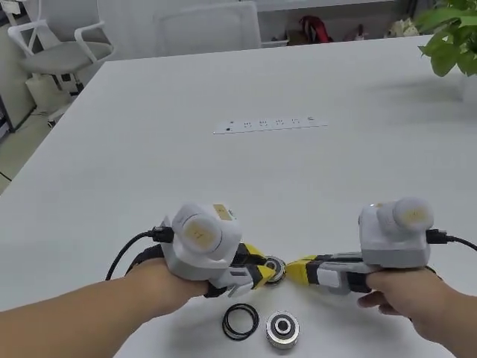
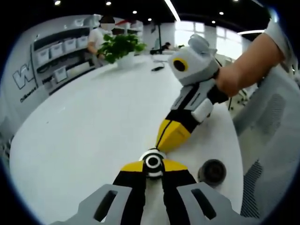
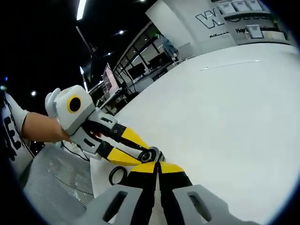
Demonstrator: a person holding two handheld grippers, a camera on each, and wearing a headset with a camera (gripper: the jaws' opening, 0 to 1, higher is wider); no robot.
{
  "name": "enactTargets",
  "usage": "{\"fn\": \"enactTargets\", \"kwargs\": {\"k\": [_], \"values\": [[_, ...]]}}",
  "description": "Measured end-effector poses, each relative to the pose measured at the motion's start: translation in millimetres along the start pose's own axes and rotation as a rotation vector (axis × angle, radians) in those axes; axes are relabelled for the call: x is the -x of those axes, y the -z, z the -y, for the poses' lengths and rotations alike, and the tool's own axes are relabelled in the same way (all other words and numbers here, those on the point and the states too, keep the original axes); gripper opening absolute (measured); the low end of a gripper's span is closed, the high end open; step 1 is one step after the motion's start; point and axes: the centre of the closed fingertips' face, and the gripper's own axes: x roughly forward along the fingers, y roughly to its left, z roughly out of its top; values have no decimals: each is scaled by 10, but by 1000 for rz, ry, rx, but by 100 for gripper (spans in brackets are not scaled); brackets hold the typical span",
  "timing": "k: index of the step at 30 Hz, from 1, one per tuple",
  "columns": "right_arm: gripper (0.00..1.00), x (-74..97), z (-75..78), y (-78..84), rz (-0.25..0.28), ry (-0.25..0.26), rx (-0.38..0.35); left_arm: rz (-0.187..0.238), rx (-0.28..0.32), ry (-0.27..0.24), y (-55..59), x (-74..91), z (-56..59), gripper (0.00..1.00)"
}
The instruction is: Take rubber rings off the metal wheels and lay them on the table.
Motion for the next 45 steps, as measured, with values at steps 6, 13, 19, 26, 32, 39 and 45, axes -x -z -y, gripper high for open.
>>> {"fn": "enactTargets", "kwargs": {"k": [6,13,19,26,32,39,45], "values": [[0,-4,-13,-3,13,-5,-29,-1,4,-6,0,-1,-4,13],[0,-6,-67,-23,8,-21,-10,-11,5,-18,3,-6,-15,12],[0,-25,-132,-12,-12,-37,20,-13,8,-21,-2,-11,-21,13],[0,-35,-166,-7,-16,-53,29,-15,7,-28,-4,-15,-29,13],[0,-48,-187,-19,-8,-69,7,-12,7,-30,-3,-15,-24,13],[0,-39,-211,-35,15,-99,-39,-8,2,-26,-4,-16,-23,13],[0,-31,-265,-47,28,-128,-61,-1,3,-28,-2,-11,-18,13]]}}
